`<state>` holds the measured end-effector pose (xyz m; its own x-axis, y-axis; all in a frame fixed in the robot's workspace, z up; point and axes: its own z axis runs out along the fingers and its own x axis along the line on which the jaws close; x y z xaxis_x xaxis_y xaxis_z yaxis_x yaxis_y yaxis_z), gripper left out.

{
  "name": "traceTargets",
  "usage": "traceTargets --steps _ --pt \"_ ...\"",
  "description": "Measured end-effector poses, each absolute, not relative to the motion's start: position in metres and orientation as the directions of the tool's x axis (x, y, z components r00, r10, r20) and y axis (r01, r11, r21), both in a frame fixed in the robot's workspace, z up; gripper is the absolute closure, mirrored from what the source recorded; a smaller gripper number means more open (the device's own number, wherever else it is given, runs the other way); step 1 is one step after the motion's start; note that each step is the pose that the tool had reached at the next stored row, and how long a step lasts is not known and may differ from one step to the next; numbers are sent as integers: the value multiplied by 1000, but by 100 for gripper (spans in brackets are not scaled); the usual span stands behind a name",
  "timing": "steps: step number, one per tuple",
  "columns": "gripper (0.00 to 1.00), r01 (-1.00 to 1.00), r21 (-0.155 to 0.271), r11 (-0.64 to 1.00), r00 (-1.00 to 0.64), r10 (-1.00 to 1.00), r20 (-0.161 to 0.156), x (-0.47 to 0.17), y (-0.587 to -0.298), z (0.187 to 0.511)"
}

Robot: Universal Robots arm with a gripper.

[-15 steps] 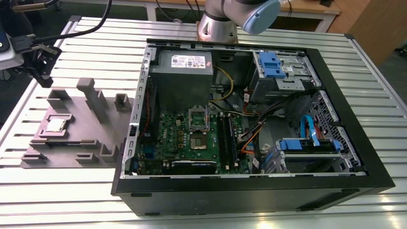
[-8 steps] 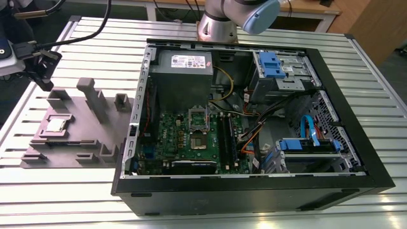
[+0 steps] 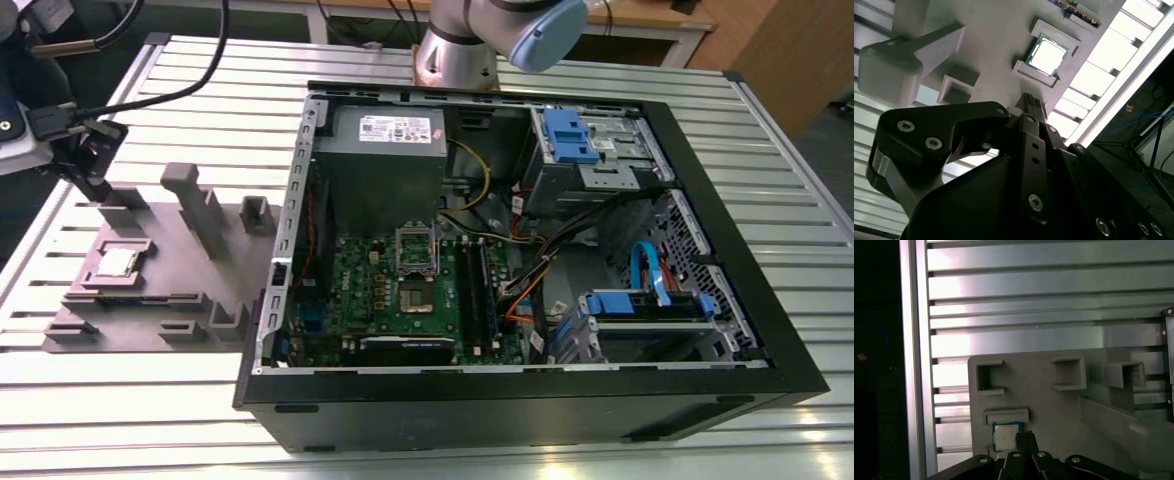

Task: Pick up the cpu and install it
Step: 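Pick up the cpu and move it towards the insertion slot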

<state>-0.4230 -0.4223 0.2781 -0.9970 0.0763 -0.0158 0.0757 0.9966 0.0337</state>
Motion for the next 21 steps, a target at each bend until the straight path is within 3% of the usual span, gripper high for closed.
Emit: traceTargets --steps 21 --pt "90 76 28 997 -997 76 6 -424 -441 249"
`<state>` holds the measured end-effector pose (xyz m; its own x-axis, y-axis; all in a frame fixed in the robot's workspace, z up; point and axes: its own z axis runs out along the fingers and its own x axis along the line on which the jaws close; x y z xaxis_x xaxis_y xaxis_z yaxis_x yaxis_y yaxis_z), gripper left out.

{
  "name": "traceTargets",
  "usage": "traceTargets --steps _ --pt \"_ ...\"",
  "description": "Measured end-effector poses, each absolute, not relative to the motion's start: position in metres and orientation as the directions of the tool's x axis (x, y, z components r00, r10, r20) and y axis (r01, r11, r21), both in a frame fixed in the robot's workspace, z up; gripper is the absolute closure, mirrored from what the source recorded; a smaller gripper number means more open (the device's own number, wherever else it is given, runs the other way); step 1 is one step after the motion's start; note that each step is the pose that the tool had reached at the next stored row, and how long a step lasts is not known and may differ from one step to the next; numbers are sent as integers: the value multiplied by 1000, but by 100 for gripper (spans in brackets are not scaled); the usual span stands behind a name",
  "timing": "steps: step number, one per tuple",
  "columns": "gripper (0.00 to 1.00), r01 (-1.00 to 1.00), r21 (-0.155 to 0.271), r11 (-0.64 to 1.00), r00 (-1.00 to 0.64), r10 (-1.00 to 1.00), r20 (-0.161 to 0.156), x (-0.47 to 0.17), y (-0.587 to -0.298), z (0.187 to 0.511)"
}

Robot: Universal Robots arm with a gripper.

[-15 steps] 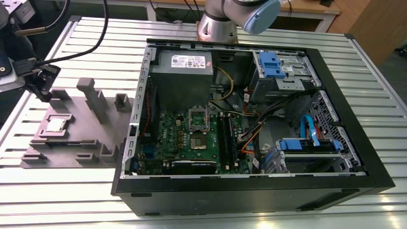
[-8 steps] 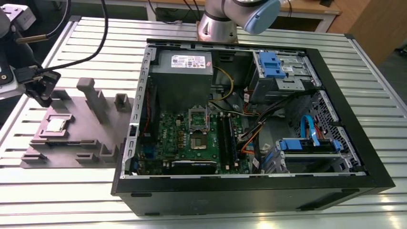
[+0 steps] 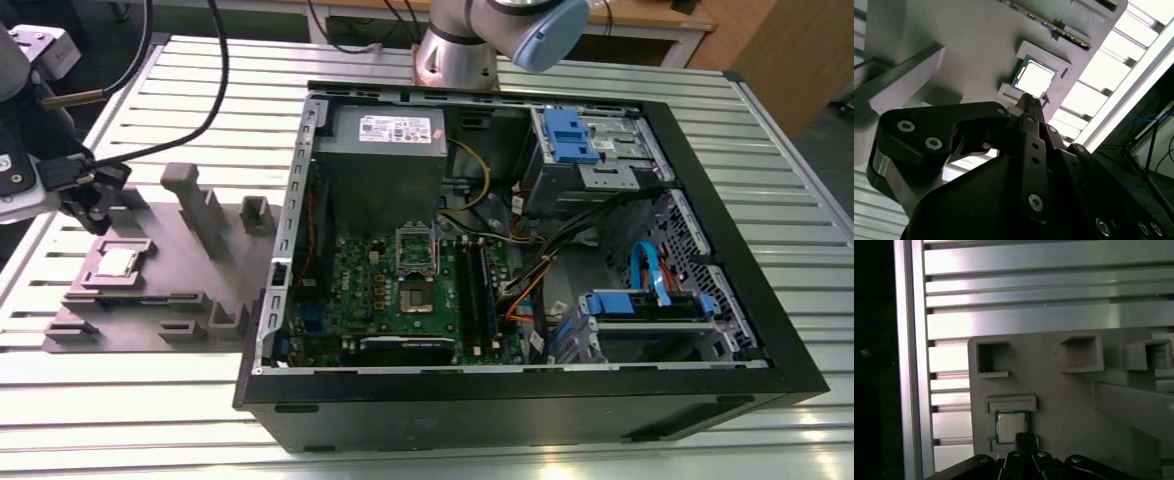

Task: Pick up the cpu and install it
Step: 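Pick up the cpu and move it towards the insertion slot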

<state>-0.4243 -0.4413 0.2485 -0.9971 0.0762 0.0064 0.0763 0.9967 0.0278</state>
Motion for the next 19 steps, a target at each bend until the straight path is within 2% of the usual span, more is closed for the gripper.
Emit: traceTargets --steps 19 --pt "90 71 28 997 -997 71 6 -435 -442 218"
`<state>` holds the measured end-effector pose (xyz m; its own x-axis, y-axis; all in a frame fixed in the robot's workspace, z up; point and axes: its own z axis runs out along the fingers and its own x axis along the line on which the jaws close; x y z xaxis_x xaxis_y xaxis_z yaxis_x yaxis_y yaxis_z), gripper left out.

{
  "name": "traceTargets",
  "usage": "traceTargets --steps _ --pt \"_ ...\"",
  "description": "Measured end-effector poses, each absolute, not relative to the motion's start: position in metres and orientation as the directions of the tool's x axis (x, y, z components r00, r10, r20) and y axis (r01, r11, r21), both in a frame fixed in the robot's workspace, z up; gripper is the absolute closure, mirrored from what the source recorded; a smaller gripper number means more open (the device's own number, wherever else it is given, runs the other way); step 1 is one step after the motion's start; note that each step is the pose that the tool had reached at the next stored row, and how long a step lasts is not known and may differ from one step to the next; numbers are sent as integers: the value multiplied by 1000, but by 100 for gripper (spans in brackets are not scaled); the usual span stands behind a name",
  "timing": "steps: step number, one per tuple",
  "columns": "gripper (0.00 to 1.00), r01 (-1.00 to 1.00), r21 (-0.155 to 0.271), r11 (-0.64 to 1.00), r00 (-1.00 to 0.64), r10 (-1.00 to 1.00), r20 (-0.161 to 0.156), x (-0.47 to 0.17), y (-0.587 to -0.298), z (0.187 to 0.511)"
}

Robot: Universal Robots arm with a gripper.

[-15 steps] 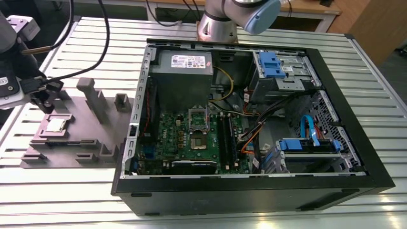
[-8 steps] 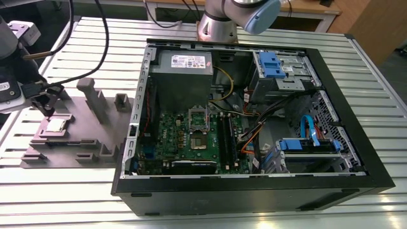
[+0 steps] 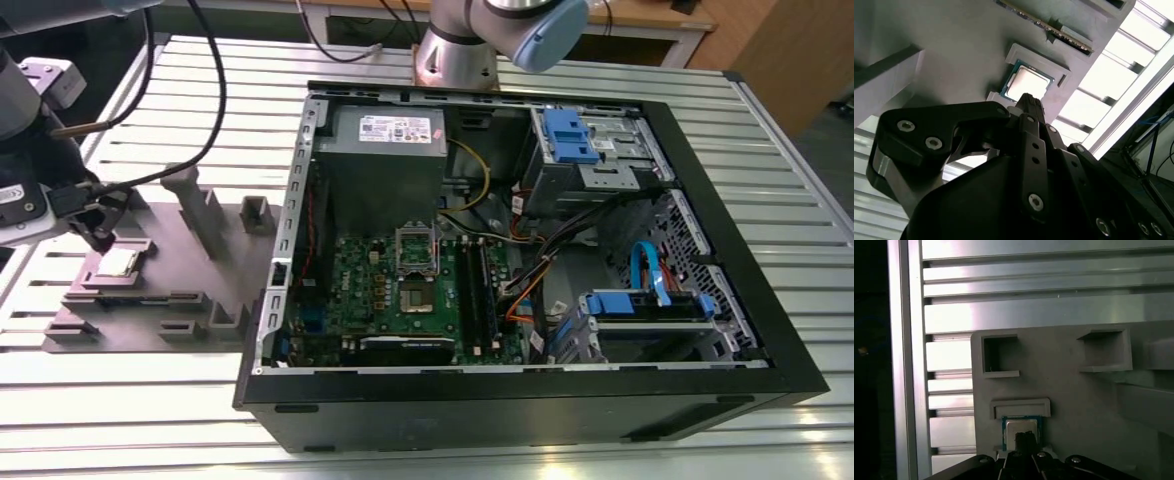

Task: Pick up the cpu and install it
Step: 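Pick up the cpu and move it towards the insertion slot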

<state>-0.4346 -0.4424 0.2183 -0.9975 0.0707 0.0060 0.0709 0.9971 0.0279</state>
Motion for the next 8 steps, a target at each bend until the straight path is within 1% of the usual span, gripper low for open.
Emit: traceTargets --steps 5,8 --pt "90 68 28 997 -998 68 3 -437 -443 214" --pt "90 68 29 997 -998 68 -8 -437 -443 212"
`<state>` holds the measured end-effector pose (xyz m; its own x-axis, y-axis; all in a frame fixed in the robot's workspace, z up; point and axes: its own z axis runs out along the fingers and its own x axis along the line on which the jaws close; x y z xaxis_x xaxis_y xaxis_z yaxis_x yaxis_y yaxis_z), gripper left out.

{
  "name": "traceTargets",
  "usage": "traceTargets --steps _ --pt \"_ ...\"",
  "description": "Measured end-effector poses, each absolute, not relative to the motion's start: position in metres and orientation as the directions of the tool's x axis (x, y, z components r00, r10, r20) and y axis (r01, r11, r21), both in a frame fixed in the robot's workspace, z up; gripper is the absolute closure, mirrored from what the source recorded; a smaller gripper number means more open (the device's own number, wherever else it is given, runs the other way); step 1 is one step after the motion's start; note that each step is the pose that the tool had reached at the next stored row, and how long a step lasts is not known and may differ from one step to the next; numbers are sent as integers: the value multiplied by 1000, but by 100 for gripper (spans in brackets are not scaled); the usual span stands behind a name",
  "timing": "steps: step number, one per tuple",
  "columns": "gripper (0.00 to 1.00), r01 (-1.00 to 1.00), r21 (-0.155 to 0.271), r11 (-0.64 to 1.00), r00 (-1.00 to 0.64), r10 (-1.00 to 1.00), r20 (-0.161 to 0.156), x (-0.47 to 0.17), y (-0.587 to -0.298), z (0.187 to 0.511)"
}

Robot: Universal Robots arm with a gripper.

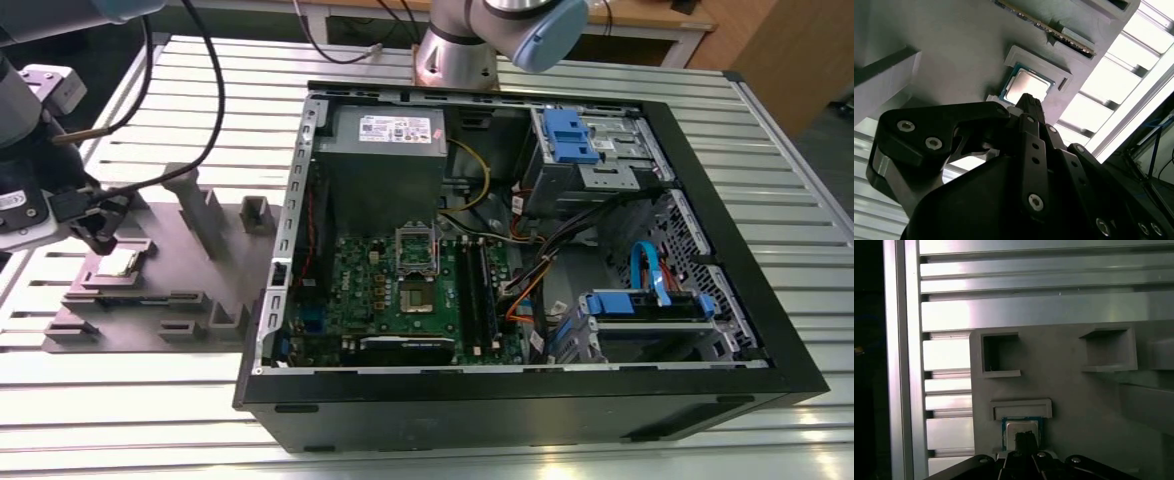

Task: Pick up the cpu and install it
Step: 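Pick up the cpu and move it towards the insertion slot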

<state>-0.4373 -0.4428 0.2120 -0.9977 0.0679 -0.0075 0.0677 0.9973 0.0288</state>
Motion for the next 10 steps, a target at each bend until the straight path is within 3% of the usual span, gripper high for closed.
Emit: traceTargets --steps 10 --pt "90 67 29 997 -998 68 -15 -439 -443 203"
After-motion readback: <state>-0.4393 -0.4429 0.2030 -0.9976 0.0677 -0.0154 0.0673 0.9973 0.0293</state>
